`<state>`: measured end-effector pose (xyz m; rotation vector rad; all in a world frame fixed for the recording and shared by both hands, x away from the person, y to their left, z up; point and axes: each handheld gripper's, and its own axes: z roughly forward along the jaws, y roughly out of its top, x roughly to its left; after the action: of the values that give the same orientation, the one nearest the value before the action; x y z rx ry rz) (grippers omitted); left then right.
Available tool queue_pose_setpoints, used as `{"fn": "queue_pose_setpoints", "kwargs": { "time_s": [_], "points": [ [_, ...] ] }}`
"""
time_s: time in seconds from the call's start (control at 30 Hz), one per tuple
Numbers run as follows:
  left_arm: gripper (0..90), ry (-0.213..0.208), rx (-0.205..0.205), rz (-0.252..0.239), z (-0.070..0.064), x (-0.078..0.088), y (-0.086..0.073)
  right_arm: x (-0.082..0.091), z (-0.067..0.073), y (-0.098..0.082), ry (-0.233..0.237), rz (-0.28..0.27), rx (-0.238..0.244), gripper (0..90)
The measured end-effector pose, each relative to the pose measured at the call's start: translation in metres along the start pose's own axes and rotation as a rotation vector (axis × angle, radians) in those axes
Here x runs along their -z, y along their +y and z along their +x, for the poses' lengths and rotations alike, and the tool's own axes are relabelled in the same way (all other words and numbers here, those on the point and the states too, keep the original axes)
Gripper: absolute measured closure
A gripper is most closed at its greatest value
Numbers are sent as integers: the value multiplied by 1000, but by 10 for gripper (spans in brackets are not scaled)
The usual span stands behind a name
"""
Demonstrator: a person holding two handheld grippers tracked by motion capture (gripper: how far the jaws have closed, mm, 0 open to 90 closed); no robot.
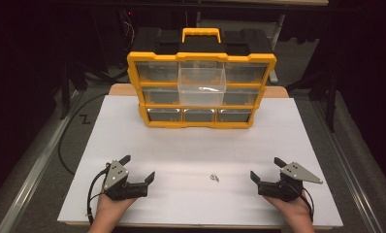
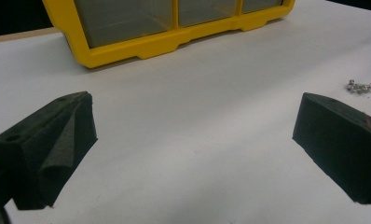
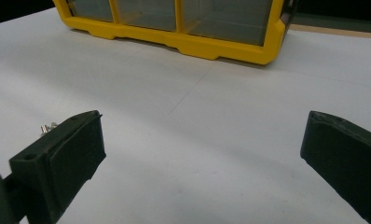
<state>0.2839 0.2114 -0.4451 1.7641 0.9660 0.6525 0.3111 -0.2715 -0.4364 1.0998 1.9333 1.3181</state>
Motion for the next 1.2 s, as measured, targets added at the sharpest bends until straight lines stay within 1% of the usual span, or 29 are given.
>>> {"fn": "queue_pose_setpoints", "kwargs": {
  "time_s": [0.1, 0.2, 0.27, 0.63, 0.8, 0.97, 1.2],
  "points": [
    [6, -1, 7, -2, 0, 0, 0, 1, 1, 0, -4, 0, 10, 4],
    [5, -19, 10, -12, 0, 1, 0, 2, 2, 1, -12, -6, 13, 4],
    [5, -20, 14, -15, 1, 2, 0, 2, 2, 2, -16, -12, 16, 4],
    [3, -13, 18, -19, 3, 3, 0, -1, 3, 1, -20, -1, 25, 4],
    [3, -13, 12, -15, 2, 2, 0, -2, 3, 2, -21, 1, 28, 4],
    [3, -19, 11, -22, 2, 2, 0, -3, 5, 2, -16, 3, 32, 4],
    [3, -19, 6, -17, 2, 3, 0, -7, 13, 5, 2, 7, 52, 4]
  ]
}}
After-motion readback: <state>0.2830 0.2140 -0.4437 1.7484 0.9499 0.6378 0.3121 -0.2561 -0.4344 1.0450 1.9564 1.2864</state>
